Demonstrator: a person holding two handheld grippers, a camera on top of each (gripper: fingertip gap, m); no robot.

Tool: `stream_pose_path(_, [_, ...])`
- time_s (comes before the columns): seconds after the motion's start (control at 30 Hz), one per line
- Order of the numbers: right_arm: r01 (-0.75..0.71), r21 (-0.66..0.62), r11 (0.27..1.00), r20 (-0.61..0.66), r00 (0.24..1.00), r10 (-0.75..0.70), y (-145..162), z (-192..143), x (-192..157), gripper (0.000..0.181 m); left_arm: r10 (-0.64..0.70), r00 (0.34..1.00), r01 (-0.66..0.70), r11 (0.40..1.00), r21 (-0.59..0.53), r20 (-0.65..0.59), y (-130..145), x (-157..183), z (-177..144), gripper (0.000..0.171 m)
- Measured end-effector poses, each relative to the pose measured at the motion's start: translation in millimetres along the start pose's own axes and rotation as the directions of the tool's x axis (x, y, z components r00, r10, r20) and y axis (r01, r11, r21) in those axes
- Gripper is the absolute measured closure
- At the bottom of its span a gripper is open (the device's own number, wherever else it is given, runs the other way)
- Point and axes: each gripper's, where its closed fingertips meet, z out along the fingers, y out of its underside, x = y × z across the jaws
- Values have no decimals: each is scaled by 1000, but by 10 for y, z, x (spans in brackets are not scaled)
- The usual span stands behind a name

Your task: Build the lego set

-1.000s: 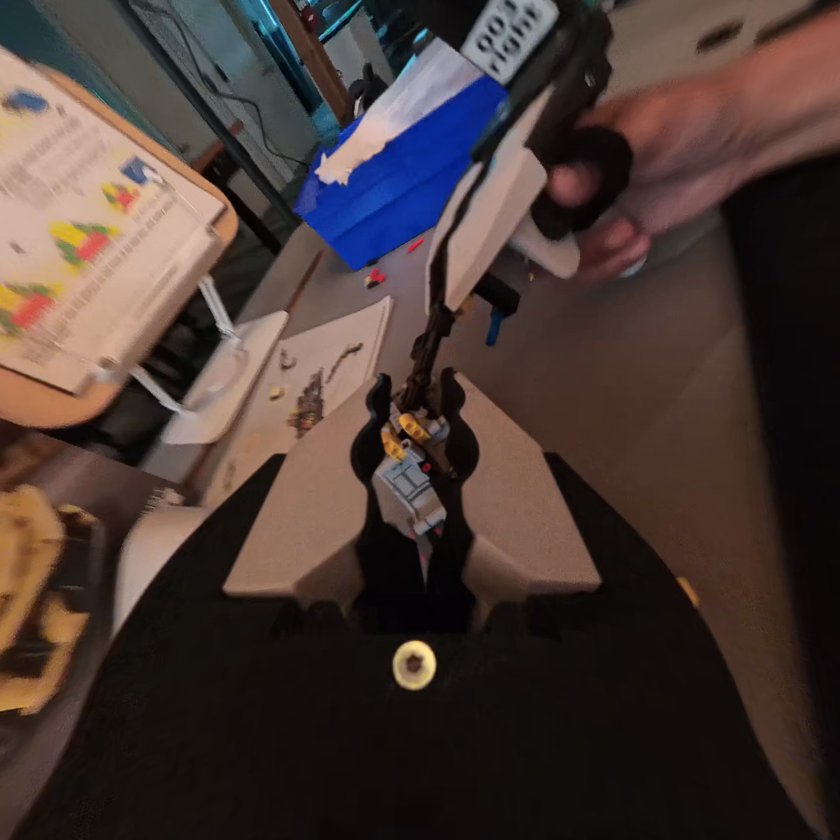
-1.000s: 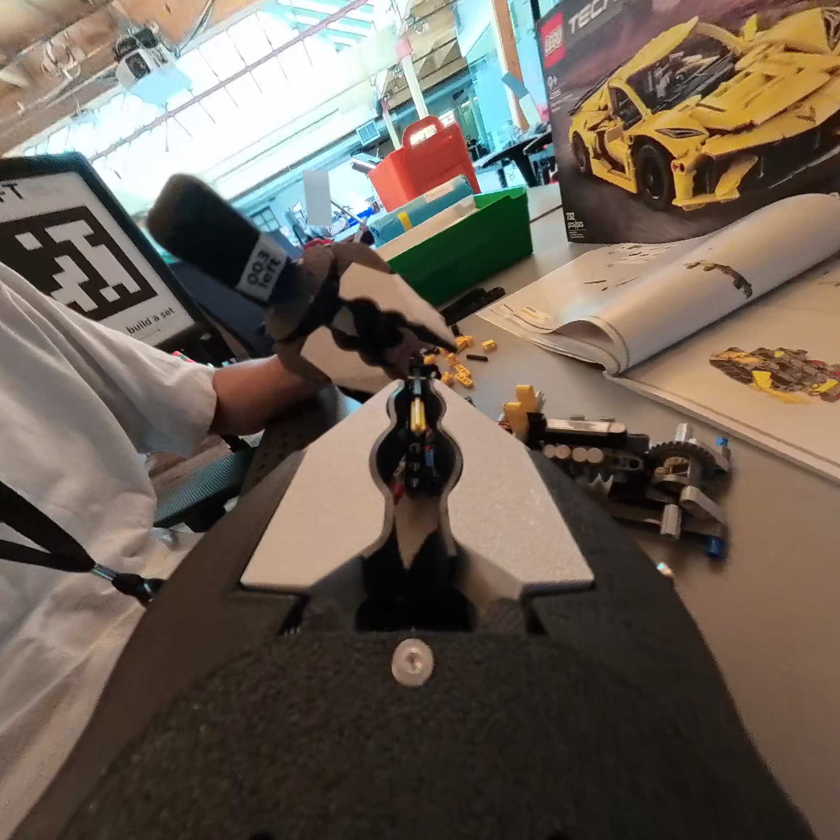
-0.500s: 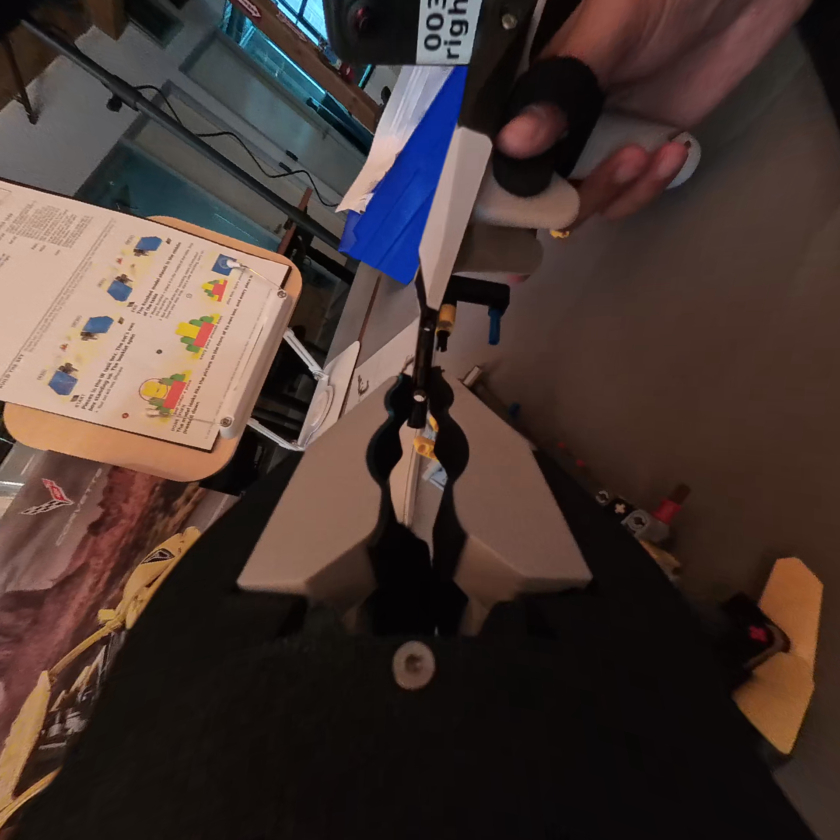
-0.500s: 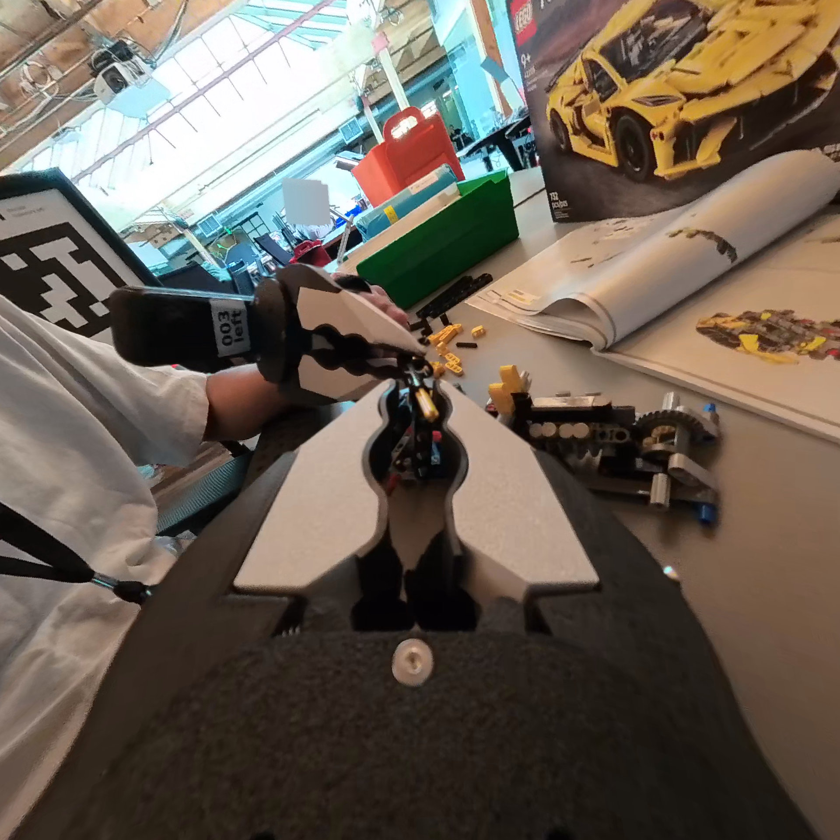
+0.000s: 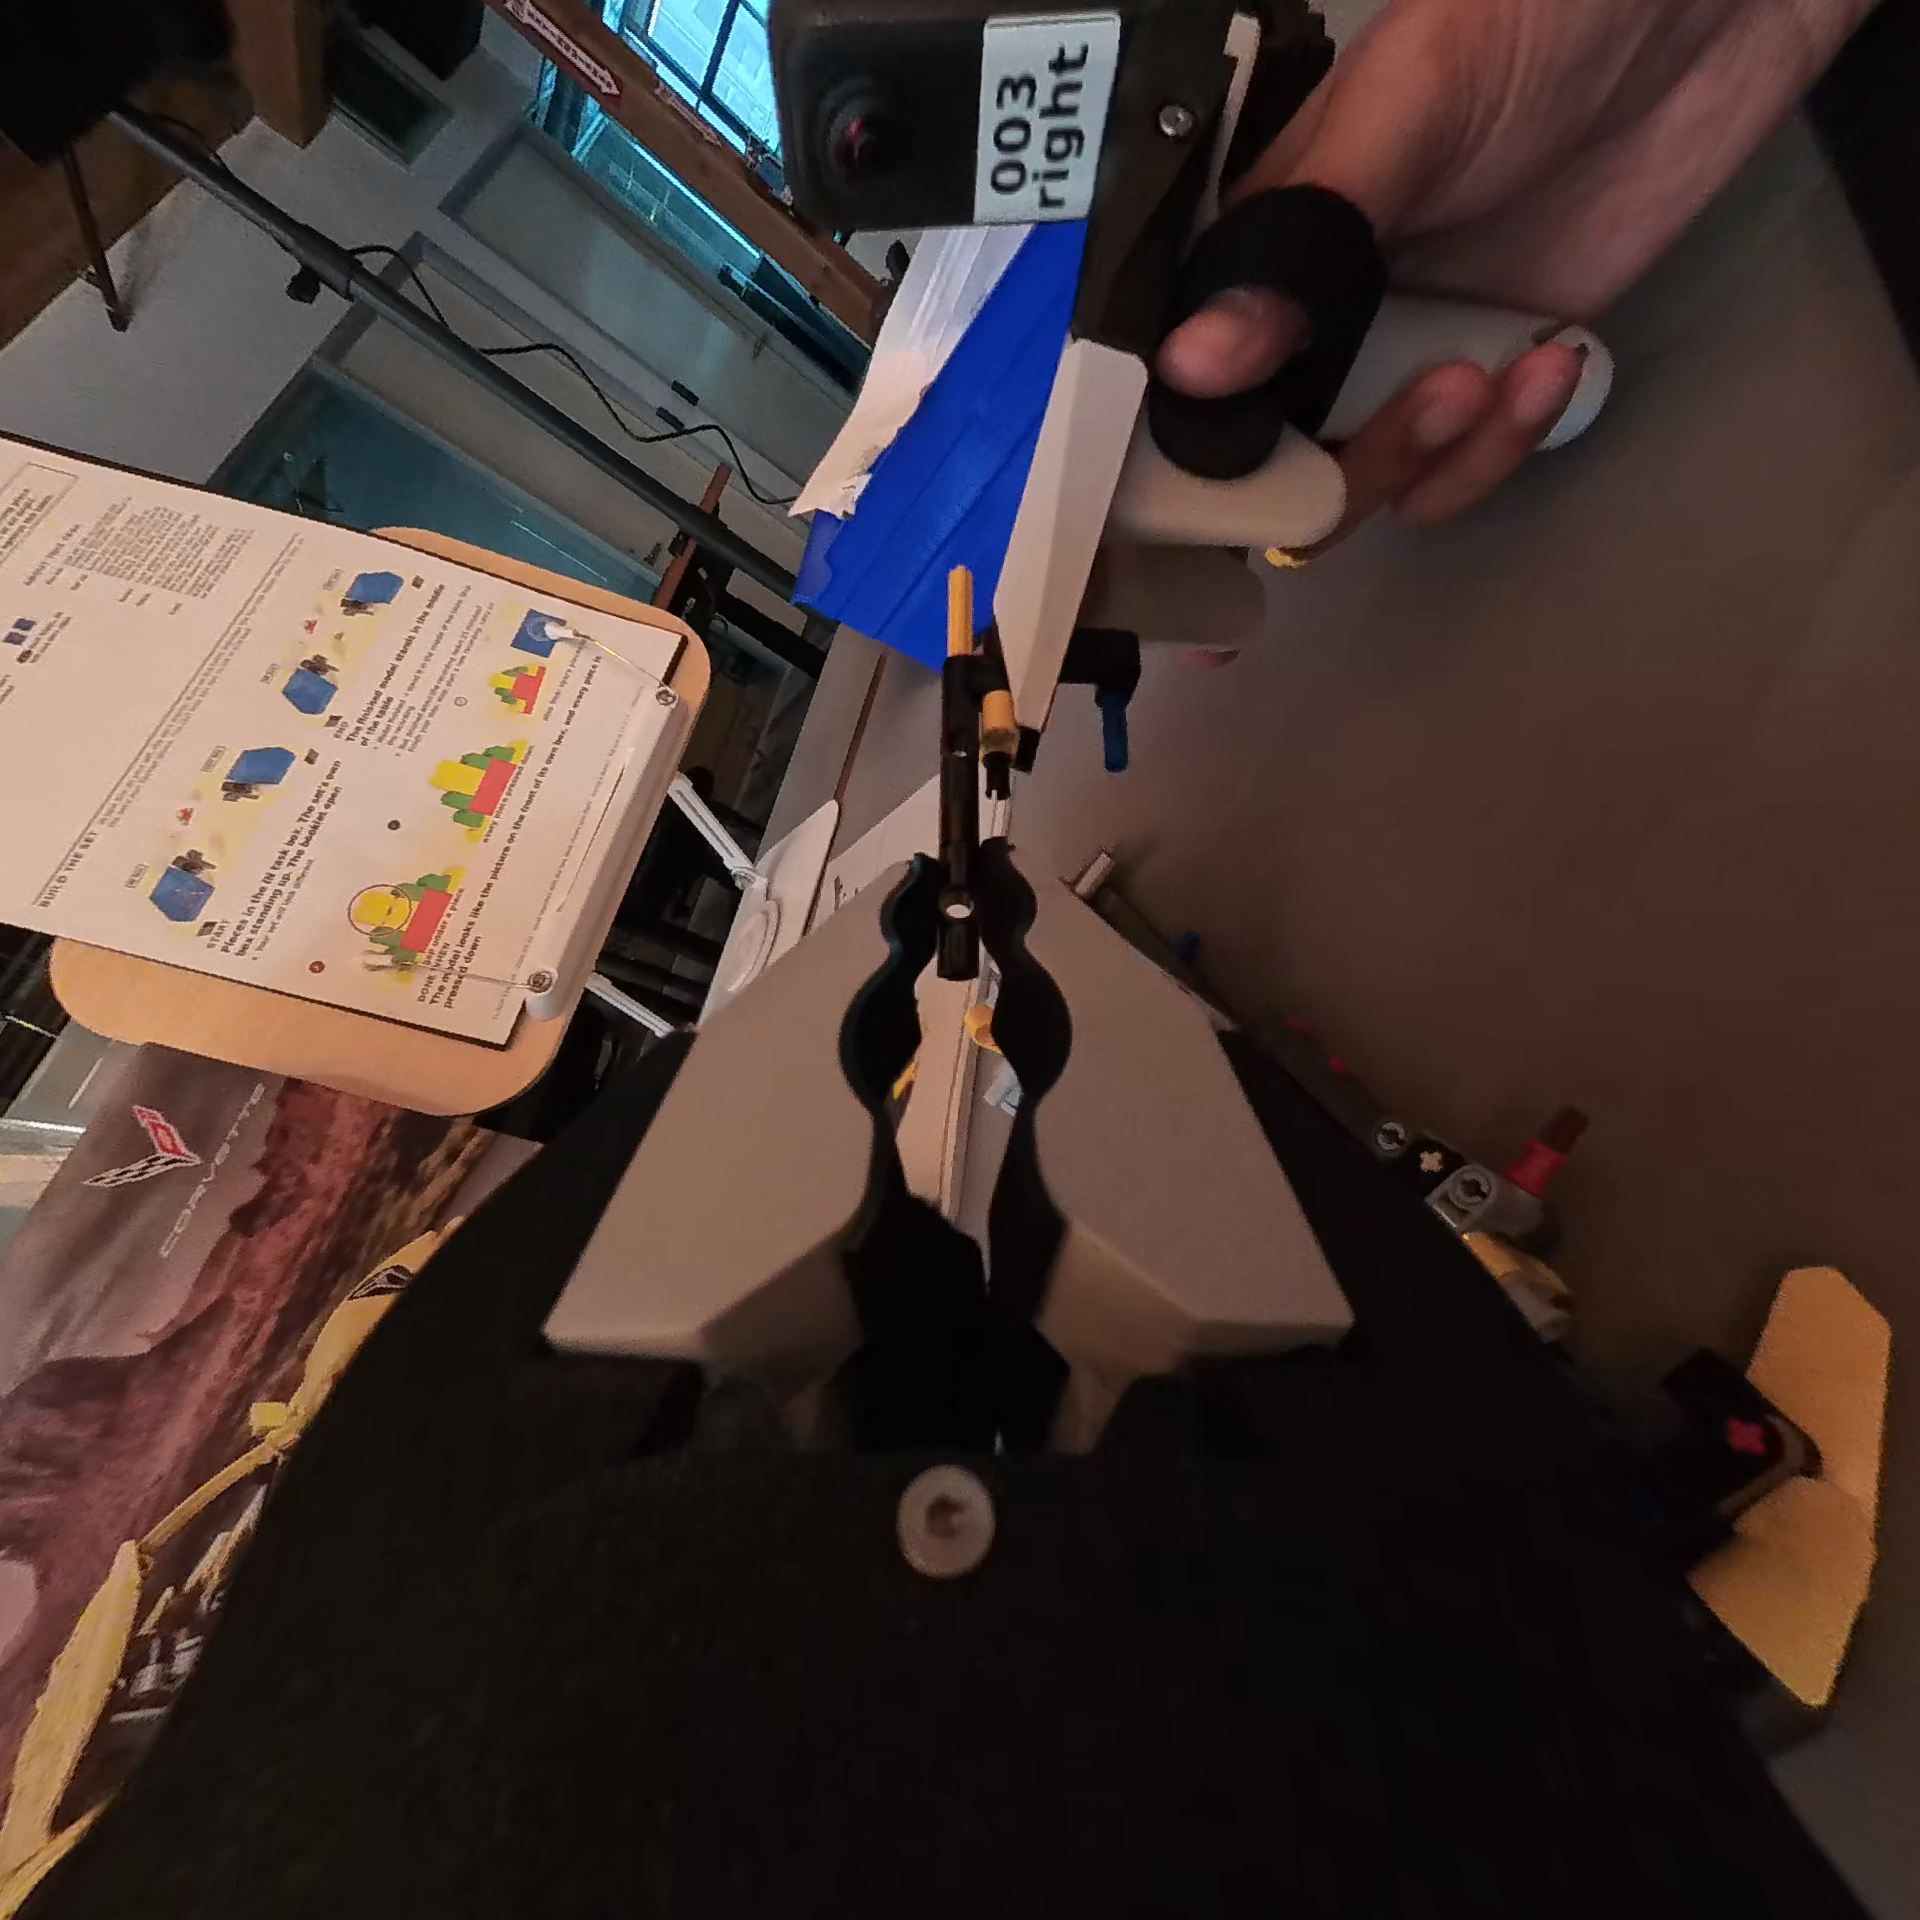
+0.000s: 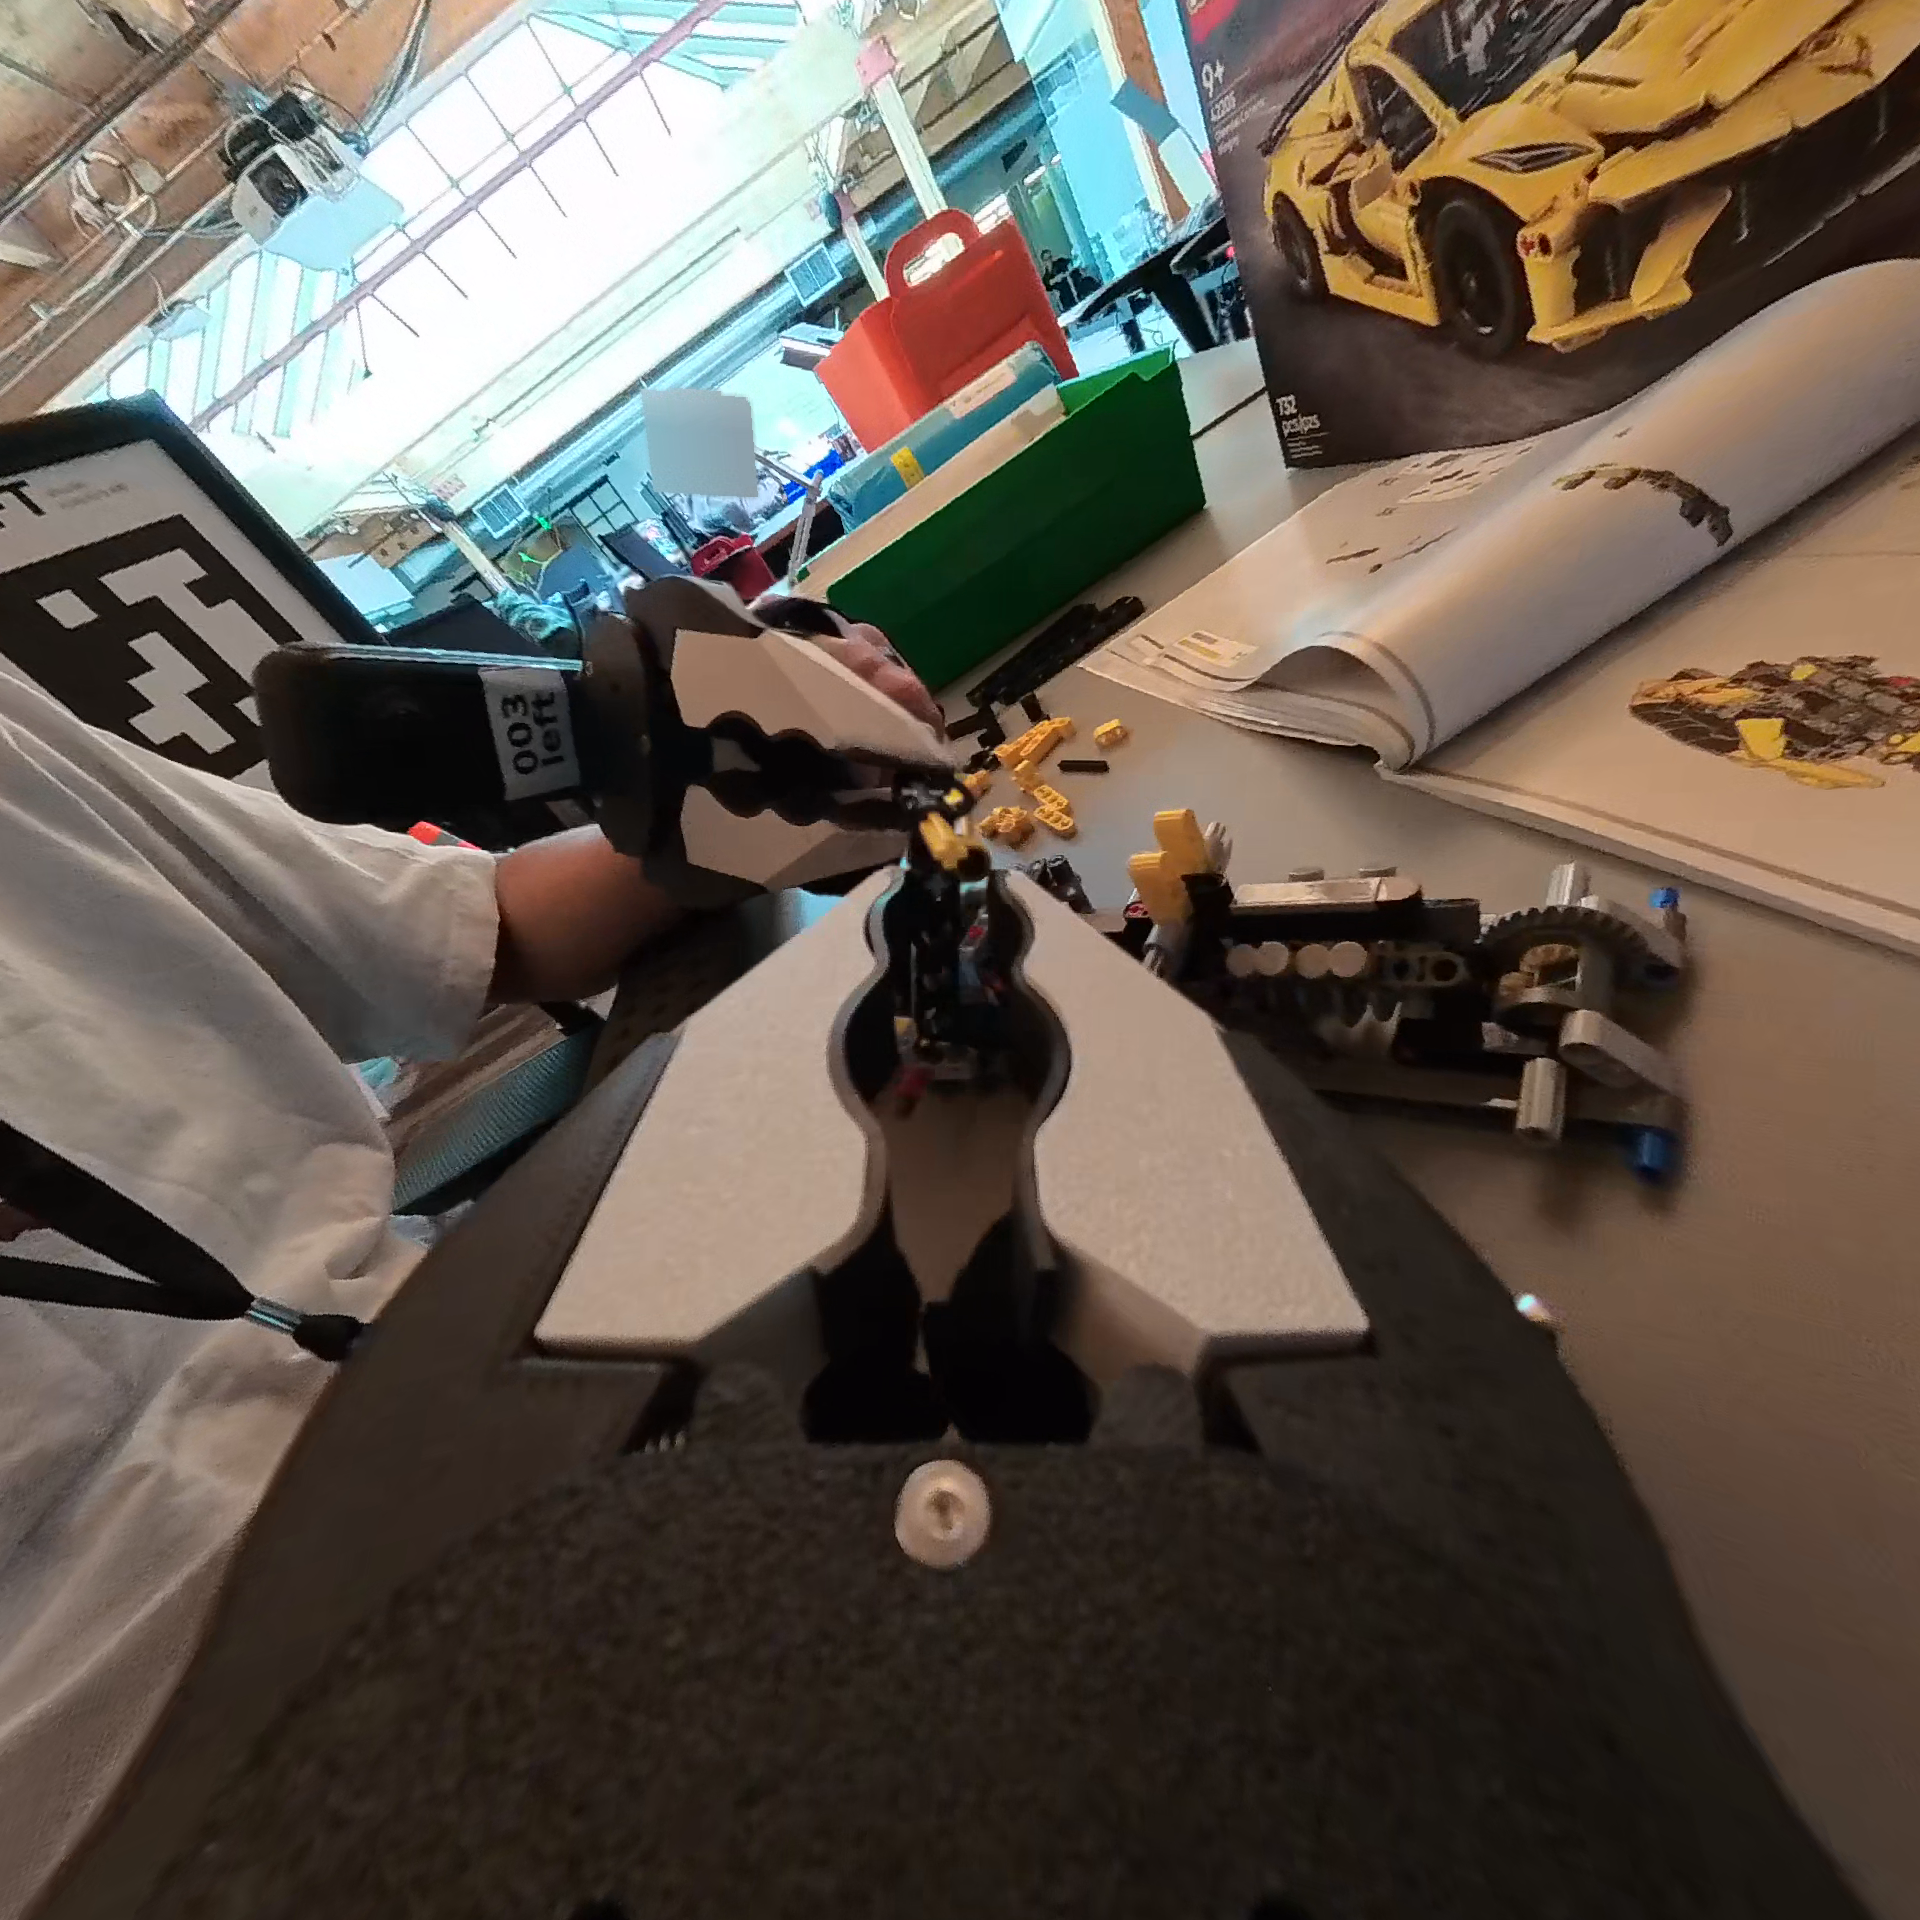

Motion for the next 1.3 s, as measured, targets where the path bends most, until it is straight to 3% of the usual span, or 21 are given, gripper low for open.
stream_pose_path(0.43, [-77,26,997,45,996,76,-35,-9,-17,161,4,1000,-4,1000,21,-2,-27,-6,-18,167])
stream_pose_path(0.7, [-68,-3,998,40,997,68,-7,-6,-34,167,13,1000,-13,1000,10,-23,1,26,-10,166])
stream_pose_path(0.8, [4,-30,1000,-24,1000,-5,24,-4,20,168,-107,987,102,994,-45,-119,88,102,-14,165])
stream_pose_path(0.9, [13,-7,1000,-91,996,-13,3,-35,105,168,-379,908,362,925,-118,-181,192,25,-139,141])
stream_pose_path(1.0, [19,30,999,-152,988,-14,-25,-97,136,168,-699,673,665,715,-215,-243,297,87,-391,126])
stream_pose_path(1.07, [21,26,999,-191,982,-16,61,-81,108,168,-792,548,745,609,-274,-270,314,219,-592,116])
stream_pose_path(1.1, [45,14,999,-216,976,-41,123,-56,95,168,-801,545,738,598,-312,-247,366,288,-675,114])
stream_pose_path(1.2, [162,-51,986,-334,927,-169,217,-6,110,168,-767,627,655,615,-438,-137,554,471,-843,109])
stream_pose_path(1.3, [279,-175,944,-372,869,-326,294,95,82,168,-741,666,612,609,-504,-88,560,598,-878,109])
